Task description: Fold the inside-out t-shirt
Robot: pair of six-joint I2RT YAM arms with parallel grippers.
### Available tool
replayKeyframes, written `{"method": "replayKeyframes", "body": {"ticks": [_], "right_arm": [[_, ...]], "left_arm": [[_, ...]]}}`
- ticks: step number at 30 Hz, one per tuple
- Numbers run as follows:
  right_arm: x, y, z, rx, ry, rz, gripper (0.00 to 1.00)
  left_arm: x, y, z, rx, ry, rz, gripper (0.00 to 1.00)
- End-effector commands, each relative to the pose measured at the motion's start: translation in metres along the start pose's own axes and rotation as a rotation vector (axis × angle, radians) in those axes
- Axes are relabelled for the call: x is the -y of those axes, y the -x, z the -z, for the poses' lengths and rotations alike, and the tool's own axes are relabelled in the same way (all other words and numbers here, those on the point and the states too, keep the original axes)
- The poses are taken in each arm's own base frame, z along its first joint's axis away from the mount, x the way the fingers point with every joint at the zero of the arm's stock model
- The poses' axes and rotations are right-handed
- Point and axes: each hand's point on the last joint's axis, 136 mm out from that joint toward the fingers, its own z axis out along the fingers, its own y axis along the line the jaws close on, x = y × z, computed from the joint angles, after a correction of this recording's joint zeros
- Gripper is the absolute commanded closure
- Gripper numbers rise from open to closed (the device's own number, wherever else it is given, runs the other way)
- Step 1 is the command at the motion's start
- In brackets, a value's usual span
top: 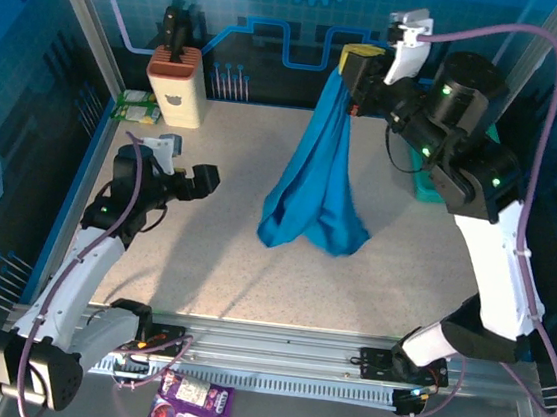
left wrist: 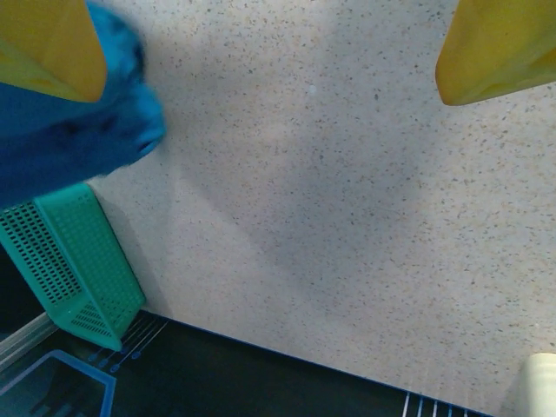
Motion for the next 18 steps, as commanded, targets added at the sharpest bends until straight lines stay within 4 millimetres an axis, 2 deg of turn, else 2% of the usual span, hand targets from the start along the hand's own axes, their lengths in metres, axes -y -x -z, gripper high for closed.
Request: {"method": "replayKeyframes", "body": {"ticks": [1, 5, 9, 14, 18], "right_arm": [[0.008, -0.026, -0.027, -0.052, -0.050, 0.010, 1.00], [0.037, -0.079, -0.049, -0.181, -0.148, 0.013, 1.00], [0.076, -0.131, -0.054, -0.296, -0.223, -0.040, 1.00], [0.137, -0.205, -0.033, -0.452, -0.363, -0.107, 1.00], [0.193, -0.269, 0.002, -0.567, -0.492, -0.196, 1.00]], "left_arm": [[0.008, -0.006, -0.003, -0.008, -0.039, 0.020, 0.02], [0.012, -0.017, -0.008, -0.038, -0.050, 0.021, 0.02], [0.016, -0.028, -0.013, -0.067, -0.067, 0.016, 0.02], [0.020, -0.037, -0.020, -0.088, -0.078, 0.011, 0.02], [0.021, -0.047, -0.028, -0.122, -0.075, 0.011, 0.03]]}}
